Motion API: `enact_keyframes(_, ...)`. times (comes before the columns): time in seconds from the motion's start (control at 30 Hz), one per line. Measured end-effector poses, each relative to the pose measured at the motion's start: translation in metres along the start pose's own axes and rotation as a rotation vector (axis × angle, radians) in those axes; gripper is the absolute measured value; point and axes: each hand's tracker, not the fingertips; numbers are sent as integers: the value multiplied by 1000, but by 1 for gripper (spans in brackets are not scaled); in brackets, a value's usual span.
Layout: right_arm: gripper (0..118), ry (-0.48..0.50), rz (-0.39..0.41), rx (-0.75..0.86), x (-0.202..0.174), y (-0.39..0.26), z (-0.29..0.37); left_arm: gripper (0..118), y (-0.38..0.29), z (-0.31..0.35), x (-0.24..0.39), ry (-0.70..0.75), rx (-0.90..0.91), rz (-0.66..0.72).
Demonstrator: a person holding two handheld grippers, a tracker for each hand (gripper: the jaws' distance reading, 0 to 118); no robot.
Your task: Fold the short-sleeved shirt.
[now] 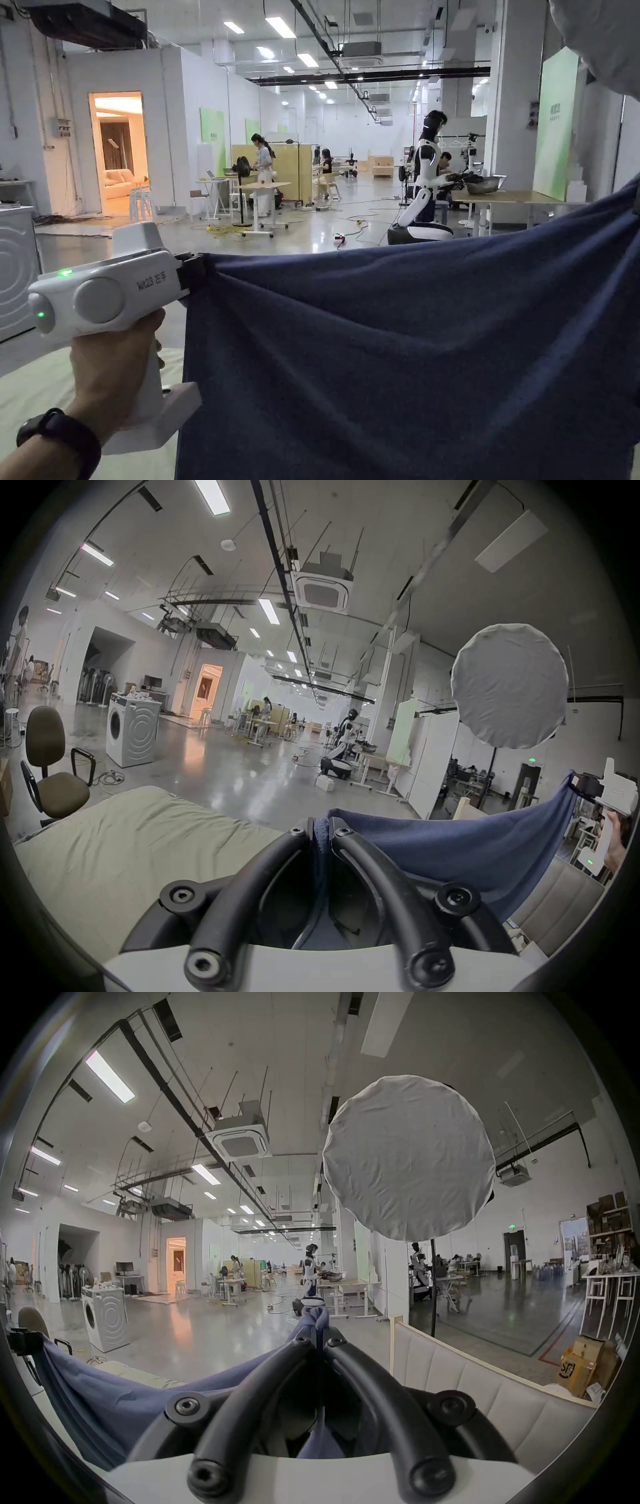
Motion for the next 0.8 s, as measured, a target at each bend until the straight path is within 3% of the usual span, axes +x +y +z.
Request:
enact_keyframes(0.27,2,30,-47,-116,-4,-53,-13,7,-52,-24,-1,32,-27,-72)
enact_keyframes(0.33,2,62,6,-152,-6,-80,-10,7,-85,-30,-8,51,-103,-63)
enact_keyframes(0.47,2,113,-17,-334,-6,-156,1,7,-175,-46,-37,78,-284,-10)
enact_keyframes(0.53,2,134,-38,-398,-4,-189,14,7,-215,-37,-45,81,-346,24)
enact_keyframes(0.6,2,162,-125,-466,2,-218,36,7,-247,-23,-54,51,-382,64)
enact_keyframes(0.8,2,168,-202,-563,33,-283,142,7,-308,62,-75,-97,-423,91)
